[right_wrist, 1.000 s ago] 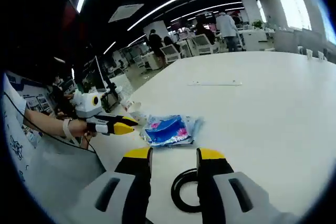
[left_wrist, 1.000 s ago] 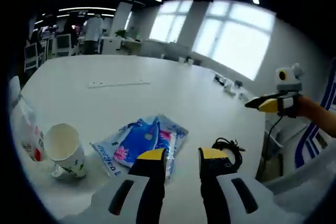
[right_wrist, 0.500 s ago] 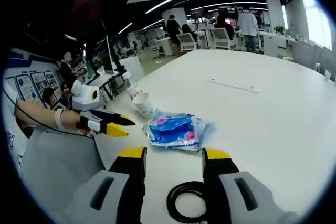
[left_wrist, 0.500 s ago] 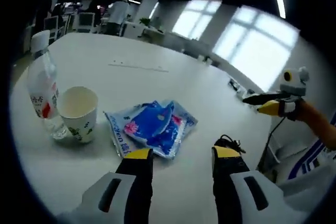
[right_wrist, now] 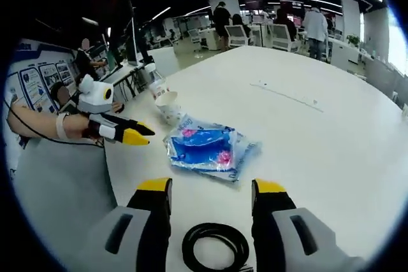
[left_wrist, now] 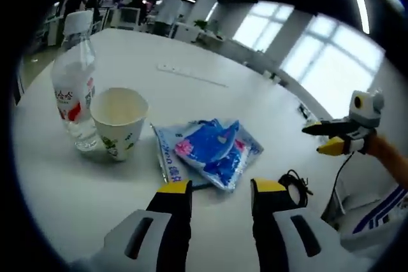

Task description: Arrange the tabletop items into an orderly group along one side of the table until the central work area is clear of visible clutter.

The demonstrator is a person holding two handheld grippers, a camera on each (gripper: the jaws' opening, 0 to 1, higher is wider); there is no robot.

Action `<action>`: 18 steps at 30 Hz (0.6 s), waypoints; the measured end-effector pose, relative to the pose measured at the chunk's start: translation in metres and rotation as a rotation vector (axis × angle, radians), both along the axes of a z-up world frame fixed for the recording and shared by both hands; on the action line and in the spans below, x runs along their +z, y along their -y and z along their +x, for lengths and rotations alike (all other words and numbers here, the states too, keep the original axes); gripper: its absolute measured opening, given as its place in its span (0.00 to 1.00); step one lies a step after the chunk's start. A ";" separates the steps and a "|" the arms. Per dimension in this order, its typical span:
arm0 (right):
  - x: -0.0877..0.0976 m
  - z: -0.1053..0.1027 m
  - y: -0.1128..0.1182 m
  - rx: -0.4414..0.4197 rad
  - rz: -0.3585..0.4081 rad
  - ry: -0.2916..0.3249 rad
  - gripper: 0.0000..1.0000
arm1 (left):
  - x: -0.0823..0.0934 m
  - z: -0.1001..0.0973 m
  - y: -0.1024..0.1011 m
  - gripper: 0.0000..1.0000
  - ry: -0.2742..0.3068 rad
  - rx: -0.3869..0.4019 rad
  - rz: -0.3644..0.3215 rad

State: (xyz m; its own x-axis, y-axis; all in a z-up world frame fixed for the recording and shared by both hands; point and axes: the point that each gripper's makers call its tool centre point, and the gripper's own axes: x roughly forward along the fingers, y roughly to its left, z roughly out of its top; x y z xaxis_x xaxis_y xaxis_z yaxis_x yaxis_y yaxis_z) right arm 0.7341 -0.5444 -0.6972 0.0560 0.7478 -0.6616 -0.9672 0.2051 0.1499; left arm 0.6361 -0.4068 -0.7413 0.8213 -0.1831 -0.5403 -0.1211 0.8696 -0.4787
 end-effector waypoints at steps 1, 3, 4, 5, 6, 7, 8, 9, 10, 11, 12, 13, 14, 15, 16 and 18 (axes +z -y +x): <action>-0.001 0.002 -0.002 0.004 -0.004 0.012 0.45 | -0.001 0.001 0.000 0.31 -0.003 0.002 -0.002; -0.004 0.006 -0.006 0.008 -0.007 0.016 0.42 | -0.004 0.004 -0.001 0.28 -0.003 0.003 -0.008; -0.005 0.008 -0.008 0.003 -0.006 0.010 0.42 | -0.008 0.006 -0.002 0.27 -0.014 0.001 -0.011; -0.006 0.011 -0.011 -0.002 -0.002 0.005 0.42 | -0.009 0.007 -0.003 0.27 -0.012 0.003 -0.013; -0.006 0.011 -0.013 0.001 0.000 0.003 0.41 | -0.010 0.009 -0.004 0.27 -0.010 0.010 -0.021; -0.008 0.012 -0.016 0.005 -0.002 -0.002 0.40 | -0.011 0.010 -0.005 0.27 -0.012 0.012 -0.022; -0.008 0.012 -0.017 0.009 -0.004 -0.003 0.39 | -0.011 0.013 -0.006 0.26 -0.001 0.014 -0.016; -0.009 0.012 -0.019 0.013 -0.004 -0.005 0.39 | -0.011 0.014 -0.006 0.25 0.006 0.014 -0.017; -0.011 0.013 -0.021 0.018 -0.009 -0.013 0.39 | -0.013 0.015 -0.006 0.23 0.003 0.010 -0.017; -0.012 0.013 -0.024 0.022 -0.012 -0.021 0.39 | -0.015 0.015 -0.007 0.21 0.001 0.010 -0.014; -0.013 0.013 -0.026 0.024 -0.011 -0.020 0.39 | -0.017 0.015 -0.008 0.22 -0.003 0.016 -0.014; -0.014 0.013 -0.029 0.030 -0.017 -0.017 0.39 | -0.018 0.015 -0.010 0.23 -0.010 0.027 -0.018; -0.015 0.014 -0.031 0.033 -0.022 -0.015 0.38 | -0.018 0.016 -0.010 0.23 -0.005 0.029 -0.021; -0.016 0.017 -0.035 0.038 -0.023 -0.010 0.37 | -0.017 0.017 -0.010 0.21 0.000 0.032 -0.023; -0.016 0.018 -0.038 0.044 -0.019 -0.008 0.37 | -0.017 0.018 -0.010 0.21 0.000 0.030 -0.022; -0.018 0.023 -0.047 0.050 -0.024 -0.008 0.36 | -0.019 0.020 -0.011 0.22 -0.009 0.027 -0.006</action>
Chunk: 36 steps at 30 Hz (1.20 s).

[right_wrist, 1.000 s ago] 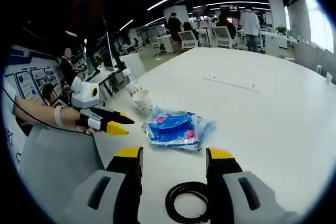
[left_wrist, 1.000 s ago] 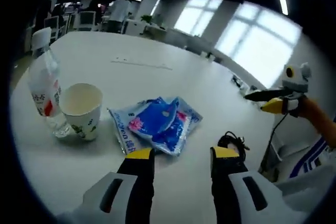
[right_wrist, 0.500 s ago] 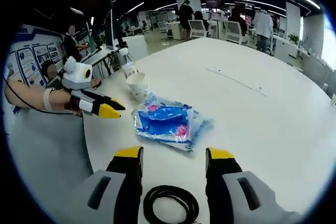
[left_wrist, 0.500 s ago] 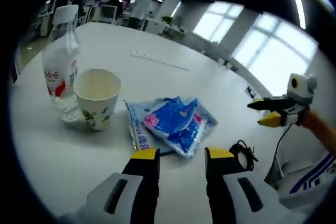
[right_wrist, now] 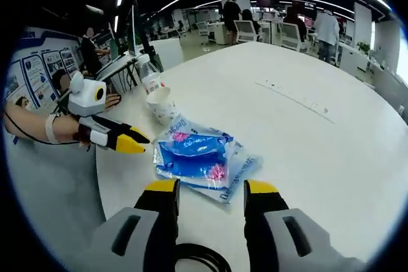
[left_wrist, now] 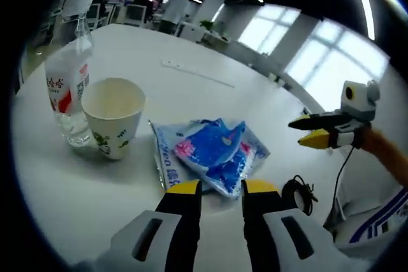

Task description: Arrange the tabletop items into an orderly group along one side of the table until the central work area is clear of visible clutter.

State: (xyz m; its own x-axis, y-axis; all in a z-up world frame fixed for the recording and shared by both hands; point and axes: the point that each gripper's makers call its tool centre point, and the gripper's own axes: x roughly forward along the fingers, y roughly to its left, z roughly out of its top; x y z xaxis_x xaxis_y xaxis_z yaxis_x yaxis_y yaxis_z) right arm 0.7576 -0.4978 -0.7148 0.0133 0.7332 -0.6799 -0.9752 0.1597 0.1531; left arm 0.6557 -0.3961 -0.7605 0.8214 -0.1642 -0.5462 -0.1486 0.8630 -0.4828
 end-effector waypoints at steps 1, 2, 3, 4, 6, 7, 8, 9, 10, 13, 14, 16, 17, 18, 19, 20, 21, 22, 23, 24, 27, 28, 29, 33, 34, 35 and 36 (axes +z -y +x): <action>-0.001 0.002 -0.003 0.004 -0.002 0.004 0.36 | -0.001 0.001 0.000 0.22 -0.001 0.003 -0.005; -0.001 0.004 -0.008 0.013 -0.006 0.016 0.35 | -0.001 0.001 0.000 0.22 -0.001 0.005 -0.012; -0.001 0.004 -0.011 0.016 -0.004 0.018 0.34 | -0.001 0.002 0.000 0.21 0.001 0.008 -0.012; -0.002 0.007 -0.016 0.019 -0.005 0.017 0.33 | -0.001 0.002 0.000 0.21 0.000 0.010 -0.013; -0.006 0.009 -0.024 0.032 -0.007 0.022 0.32 | -0.002 0.004 0.001 0.21 0.000 0.018 -0.018; -0.008 0.009 -0.026 0.037 -0.013 0.024 0.31 | -0.002 0.004 0.001 0.21 -0.001 0.017 -0.019; -0.013 0.012 -0.030 0.039 -0.019 0.022 0.30 | -0.003 0.005 0.002 0.21 -0.003 0.016 -0.021; -0.016 0.013 -0.032 0.039 -0.025 0.021 0.30 | -0.004 0.006 0.002 0.20 -0.005 0.017 -0.022; -0.018 0.013 -0.033 0.045 -0.030 0.022 0.29 | -0.004 0.007 0.003 0.20 -0.007 0.017 -0.021; -0.026 0.013 -0.037 0.058 -0.048 0.024 0.26 | -0.007 0.008 0.003 0.20 -0.015 0.018 -0.022; -0.029 0.014 -0.038 0.059 -0.053 0.024 0.26 | -0.007 0.009 0.003 0.20 -0.016 0.019 -0.025; -0.036 0.017 -0.039 0.063 -0.070 0.023 0.26 | -0.008 0.009 0.002 0.20 -0.018 0.020 -0.026; -0.038 0.017 -0.040 0.062 -0.075 0.022 0.25 | -0.009 0.009 0.002 0.20 -0.025 0.022 -0.027; -0.039 0.018 -0.040 0.059 -0.074 0.018 0.25 | -0.009 0.009 0.002 0.20 -0.024 0.022 -0.028; -0.039 0.018 -0.041 0.055 -0.076 0.013 0.25 | -0.009 0.009 0.002 0.20 -0.024 0.024 -0.029; -0.040 0.018 -0.041 0.055 -0.077 0.009 0.25 | -0.009 0.009 0.001 0.20 -0.024 0.025 -0.028; -0.042 0.018 -0.042 0.057 -0.079 0.008 0.25 | -0.010 0.010 0.001 0.20 -0.027 0.024 -0.027; -0.045 0.019 -0.042 0.059 -0.089 0.011 0.25 | -0.011 0.010 0.001 0.19 -0.031 0.022 -0.026; -0.045 0.019 -0.042 0.061 -0.088 0.013 0.24 | -0.012 0.010 0.001 0.19 -0.038 0.017 -0.024; -0.048 0.020 -0.044 0.062 -0.092 0.010 0.24 | -0.013 0.010 0.001 0.19 -0.039 0.018 -0.021; -0.055 0.020 -0.044 0.062 -0.107 -0.001 0.24 | -0.016 0.010 0.001 0.19 -0.049 0.020 -0.025; -0.058 0.020 -0.044 0.061 -0.114 -0.001 0.23 | -0.017 0.010 0.002 0.18 -0.051 0.022 -0.024; -0.060 0.020 -0.044 0.062 -0.117 -0.002 0.22 | -0.017 0.011 0.002 0.18 -0.053 0.023 -0.023; -0.067 0.020 -0.043 0.055 -0.126 -0.017 0.19 | -0.022 0.011 0.002 0.14 -0.066 0.022 -0.022; -0.067 0.020 -0.043 0.054 -0.129 -0.017 0.18 | -0.022 0.011 0.003 0.12 -0.067 0.022 -0.022; -0.067 0.020 -0.042 0.055 -0.128 -0.017 0.17 | -0.022 0.011 0.003 0.11 -0.064 0.018 -0.019; -0.068 0.021 -0.043 0.051 -0.126 -0.019 0.16 | -0.022 0.011 0.003 0.11 -0.064 0.018 -0.016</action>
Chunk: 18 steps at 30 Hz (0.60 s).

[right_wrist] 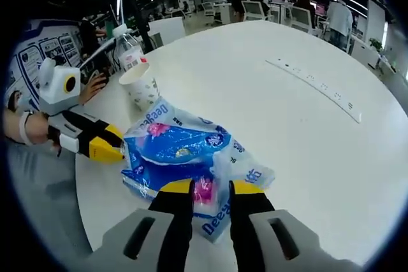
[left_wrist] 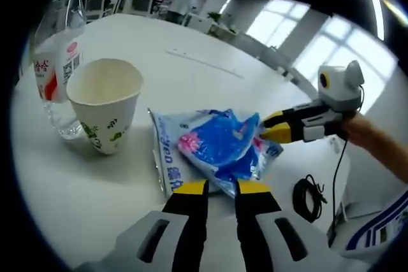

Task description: Arrange the tabletop items into an orderly group along one side of the table until the central work area is clear of visible clutter.

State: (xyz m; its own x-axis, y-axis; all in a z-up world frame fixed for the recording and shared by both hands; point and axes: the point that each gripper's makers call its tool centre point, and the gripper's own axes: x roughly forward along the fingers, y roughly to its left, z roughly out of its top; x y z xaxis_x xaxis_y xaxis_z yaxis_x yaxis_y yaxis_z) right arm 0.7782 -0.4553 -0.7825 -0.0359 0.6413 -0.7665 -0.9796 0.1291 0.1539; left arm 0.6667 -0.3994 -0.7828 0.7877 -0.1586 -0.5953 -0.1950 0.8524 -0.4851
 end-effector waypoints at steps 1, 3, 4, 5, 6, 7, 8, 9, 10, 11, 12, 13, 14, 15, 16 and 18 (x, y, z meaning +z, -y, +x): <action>0.001 -0.001 0.001 -0.003 -0.002 -0.007 0.15 | -0.001 0.000 0.000 0.11 -0.002 0.001 -0.004; -0.001 0.000 0.001 -0.008 -0.001 -0.013 0.14 | -0.002 0.000 0.001 0.10 -0.004 0.001 -0.008; -0.002 -0.001 0.001 -0.007 -0.004 -0.015 0.14 | -0.002 0.000 0.001 0.10 -0.005 0.002 -0.007; -0.003 -0.001 0.001 -0.008 -0.006 -0.017 0.13 | -0.002 0.000 0.001 0.09 -0.005 0.003 -0.008; -0.003 -0.001 0.001 -0.010 -0.004 -0.022 0.12 | -0.002 0.000 0.001 0.08 -0.005 0.002 -0.008; -0.004 -0.001 0.001 -0.015 -0.002 -0.023 0.12 | -0.002 0.000 0.002 0.06 -0.003 -0.001 -0.006; -0.004 -0.001 0.001 -0.018 -0.005 -0.025 0.11 | -0.002 0.000 0.001 0.06 -0.004 0.001 -0.008; -0.004 -0.001 0.001 -0.018 -0.006 -0.025 0.11 | -0.002 0.001 0.001 0.05 -0.005 0.006 -0.011; -0.005 -0.001 0.002 -0.022 -0.008 -0.027 0.10 | -0.003 0.001 0.000 0.05 -0.007 0.008 -0.011; -0.004 -0.001 0.002 -0.023 -0.010 -0.030 0.07 | -0.003 0.000 0.000 0.04 -0.011 0.009 -0.010; -0.004 -0.001 0.002 -0.022 -0.008 -0.032 0.05 | -0.003 0.000 0.000 0.03 -0.012 0.011 -0.009; -0.004 0.000 0.002 -0.025 -0.009 -0.029 0.02 | -0.002 0.000 0.000 0.02 -0.009 0.012 -0.009; -0.004 0.000 0.003 -0.027 -0.006 -0.029 0.01 | -0.002 0.000 -0.001 0.02 -0.011 0.014 -0.008; -0.004 -0.001 0.003 -0.032 -0.004 -0.035 0.01 | -0.001 0.000 -0.001 0.02 -0.009 0.012 -0.004; -0.004 -0.001 0.004 -0.034 -0.007 -0.036 0.00 | -0.001 0.000 -0.001 0.01 -0.009 0.010 0.000; -0.003 0.000 0.004 -0.042 0.005 -0.034 0.00 | 0.002 0.001 -0.002 0.00 0.001 0.014 0.008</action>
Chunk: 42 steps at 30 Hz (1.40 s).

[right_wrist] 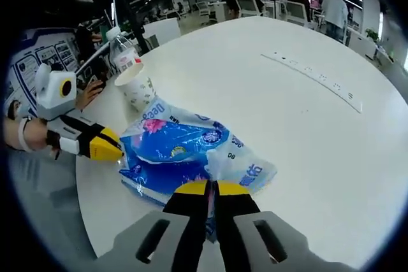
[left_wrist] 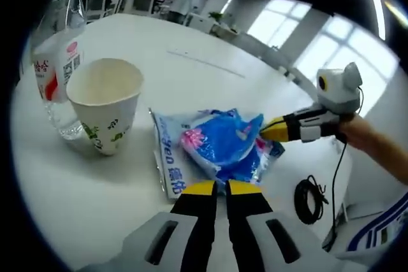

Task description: Arrange the tabletop items into an orderly group along one side of the table until the central work area is clear of visible clutter.

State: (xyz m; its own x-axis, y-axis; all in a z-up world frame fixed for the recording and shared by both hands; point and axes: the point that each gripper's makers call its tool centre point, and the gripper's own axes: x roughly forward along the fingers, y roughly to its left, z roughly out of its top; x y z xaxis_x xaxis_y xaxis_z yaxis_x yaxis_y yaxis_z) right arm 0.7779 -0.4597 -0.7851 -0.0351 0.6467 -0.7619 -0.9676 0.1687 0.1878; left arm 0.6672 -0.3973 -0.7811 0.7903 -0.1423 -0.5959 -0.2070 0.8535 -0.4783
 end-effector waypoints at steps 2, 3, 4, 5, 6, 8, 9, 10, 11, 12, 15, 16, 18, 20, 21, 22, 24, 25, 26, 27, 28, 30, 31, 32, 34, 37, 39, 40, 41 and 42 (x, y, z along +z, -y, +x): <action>0.001 -0.001 0.001 -0.014 0.002 -0.010 0.00 | 0.002 0.001 -0.002 0.00 0.009 0.008 0.002; 0.002 -0.002 0.001 -0.015 0.006 -0.011 0.00 | 0.004 0.002 -0.002 0.00 0.013 0.007 0.005; 0.004 -0.002 0.001 -0.018 0.011 -0.009 0.00 | 0.005 0.002 -0.002 0.00 0.016 0.003 0.013; 0.005 -0.002 0.001 -0.021 0.013 -0.007 0.00 | 0.007 0.002 -0.003 0.00 0.019 0.004 0.019; 0.006 -0.002 0.002 -0.025 0.014 -0.009 0.00 | 0.007 0.002 -0.003 0.00 0.020 0.005 0.020; 0.010 -0.002 0.002 -0.039 0.029 -0.020 0.00 | 0.010 0.002 -0.007 0.00 0.028 0.013 0.024; 0.013 -0.003 0.003 -0.044 0.034 -0.025 0.00 | 0.012 0.003 -0.009 0.00 0.031 0.017 0.025; 0.015 -0.004 0.003 -0.046 0.036 -0.027 0.00 | 0.013 0.003 -0.010 0.00 0.033 0.019 0.025; 0.016 -0.004 0.004 -0.048 0.036 -0.026 0.00 | 0.014 0.003 -0.011 0.00 0.035 0.022 0.022; 0.018 -0.005 0.005 -0.048 0.038 -0.026 0.00 | 0.015 0.003 -0.011 0.00 0.037 0.025 0.021; 0.020 -0.005 0.006 -0.056 0.049 -0.030 0.00 | 0.017 0.004 -0.012 0.00 0.039 0.026 0.017; 0.022 -0.005 0.007 -0.059 0.052 -0.032 0.00 | 0.019 0.005 -0.012 0.00 0.044 0.027 0.014; 0.026 -0.004 0.011 -0.067 0.058 -0.033 0.00 | 0.022 0.007 -0.011 0.00 0.050 0.035 -0.008; 0.028 -0.003 0.014 -0.069 0.058 -0.030 0.00 | 0.024 0.009 -0.011 0.00 0.056 0.036 -0.011; 0.029 -0.003 0.015 -0.071 0.059 -0.029 0.00 | 0.026 0.011 -0.010 0.00 0.060 0.028 -0.004; 0.031 -0.002 0.017 -0.076 0.061 -0.028 0.00 | 0.028 0.013 -0.008 0.00 0.064 0.031 -0.011; 0.033 0.001 0.021 -0.090 0.067 -0.023 0.00 | 0.033 0.017 -0.003 0.00 0.075 0.023 -0.009; 0.035 0.002 0.023 -0.096 0.068 -0.022 0.00 | 0.035 0.019 -0.001 0.00 0.079 0.020 -0.007; 0.035 0.004 0.026 -0.102 0.069 -0.022 0.00 | 0.036 0.021 0.000 0.00 0.081 0.015 -0.008; 0.036 0.005 0.028 -0.105 0.069 -0.018 0.00 | 0.039 0.024 0.004 0.00 0.087 0.007 -0.006; 0.036 0.007 0.031 -0.111 0.069 -0.016 0.00 | 0.040 0.025 0.006 0.00 0.089 0.002 -0.004; 0.040 0.009 0.038 -0.130 0.074 -0.016 0.00 | 0.043 0.030 0.011 0.00 0.097 -0.007 -0.009; 0.042 0.011 0.043 -0.140 0.077 -0.014 0.00 | 0.045 0.033 0.013 0.00 0.103 -0.014 -0.007; 0.043 0.011 0.046 -0.146 0.078 -0.015 0.00 | 0.046 0.035 0.015 0.00 0.105 -0.018 -0.012; 0.044 0.014 0.054 -0.157 0.075 -0.010 0.00 | 0.048 0.040 0.022 0.00 0.111 -0.035 -0.013; 0.046 0.020 0.066 -0.177 0.075 -0.004 0.00 | 0.052 0.047 0.034 0.00 0.118 -0.056 -0.017; 0.048 0.022 0.075 -0.192 0.073 0.000 0.00 | 0.054 0.051 0.041 0.00 0.123 -0.071 -0.016; 0.047 0.025 0.081 -0.203 0.073 0.000 0.00 | 0.054 0.054 0.045 0.00 0.124 -0.082 -0.016; 0.047 0.026 0.084 -0.208 0.072 -0.002 0.00 | 0.055 0.056 0.049 0.00 0.125 -0.087 -0.018; 0.048 0.027 0.088 -0.212 0.072 0.002 0.00 | 0.056 0.059 0.053 0.00 0.129 -0.100 -0.012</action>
State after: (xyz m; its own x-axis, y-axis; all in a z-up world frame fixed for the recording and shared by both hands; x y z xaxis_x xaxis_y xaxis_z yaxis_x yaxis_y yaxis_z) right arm 0.8045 -0.5474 -0.7372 0.1085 0.6921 -0.7136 -0.9123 0.3545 0.2051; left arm 0.7258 -0.4506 -0.7252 0.8416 -0.2309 -0.4883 -0.0572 0.8608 -0.5056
